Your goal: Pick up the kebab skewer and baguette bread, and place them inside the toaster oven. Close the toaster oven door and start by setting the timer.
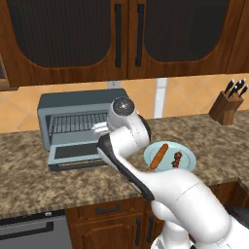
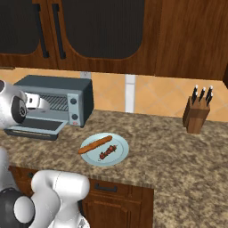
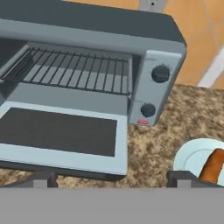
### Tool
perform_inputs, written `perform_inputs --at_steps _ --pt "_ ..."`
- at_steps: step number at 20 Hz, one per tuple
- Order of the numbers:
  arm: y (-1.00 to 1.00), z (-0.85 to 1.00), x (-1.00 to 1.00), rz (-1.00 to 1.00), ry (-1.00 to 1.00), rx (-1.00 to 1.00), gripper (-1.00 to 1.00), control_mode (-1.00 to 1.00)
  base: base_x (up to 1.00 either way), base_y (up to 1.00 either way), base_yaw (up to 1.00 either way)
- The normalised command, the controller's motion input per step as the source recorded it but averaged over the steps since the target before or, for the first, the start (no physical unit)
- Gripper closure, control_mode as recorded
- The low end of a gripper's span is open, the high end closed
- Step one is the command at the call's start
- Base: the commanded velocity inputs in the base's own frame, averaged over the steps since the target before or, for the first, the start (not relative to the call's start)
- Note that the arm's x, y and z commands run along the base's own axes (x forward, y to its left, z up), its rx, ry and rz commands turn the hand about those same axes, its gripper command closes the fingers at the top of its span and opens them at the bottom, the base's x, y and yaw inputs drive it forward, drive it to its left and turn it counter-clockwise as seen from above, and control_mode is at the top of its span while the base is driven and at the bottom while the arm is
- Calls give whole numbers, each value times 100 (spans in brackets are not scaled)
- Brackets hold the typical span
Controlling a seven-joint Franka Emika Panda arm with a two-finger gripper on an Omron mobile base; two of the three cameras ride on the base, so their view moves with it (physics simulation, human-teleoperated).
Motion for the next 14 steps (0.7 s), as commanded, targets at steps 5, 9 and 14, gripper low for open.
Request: perform_inputs --at_steps 5,9,14 --pt "28 -29 37 16 5 -14 -100 -100 0 0 0" --pt "34 -42 24 3 -3 -6 -100 -100 0 0 0" --pt "9 -27 24 -5 -14 6 -100 -100 0 0 0"
